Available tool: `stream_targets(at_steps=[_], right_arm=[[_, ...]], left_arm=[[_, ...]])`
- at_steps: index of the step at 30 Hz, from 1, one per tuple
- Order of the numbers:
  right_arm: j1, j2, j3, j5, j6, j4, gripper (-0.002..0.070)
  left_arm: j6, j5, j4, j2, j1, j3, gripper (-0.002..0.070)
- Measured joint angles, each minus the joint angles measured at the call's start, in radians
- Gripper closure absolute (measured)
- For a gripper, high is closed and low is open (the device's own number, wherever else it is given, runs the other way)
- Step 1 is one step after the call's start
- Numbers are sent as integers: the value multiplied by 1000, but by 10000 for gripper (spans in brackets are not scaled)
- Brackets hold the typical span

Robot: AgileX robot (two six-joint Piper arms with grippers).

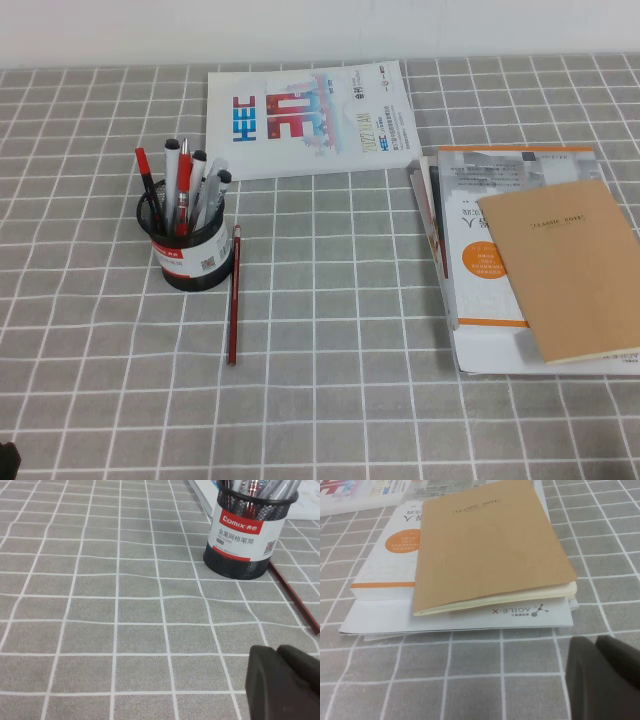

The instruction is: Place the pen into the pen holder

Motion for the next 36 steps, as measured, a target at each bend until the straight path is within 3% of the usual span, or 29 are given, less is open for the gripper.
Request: stream_targets(at_steps=[30, 32, 36], right_arm=[[0, 0, 0, -2, 0, 14, 689], [0, 0, 0, -22, 0, 86, 689], [0, 0, 0, -79, 0, 436, 689]], left_arm=[[0, 0, 0, 0, 0, 0, 680], [0, 0, 0, 0, 0, 0, 680], [0, 0, 0, 0, 0, 0, 680]])
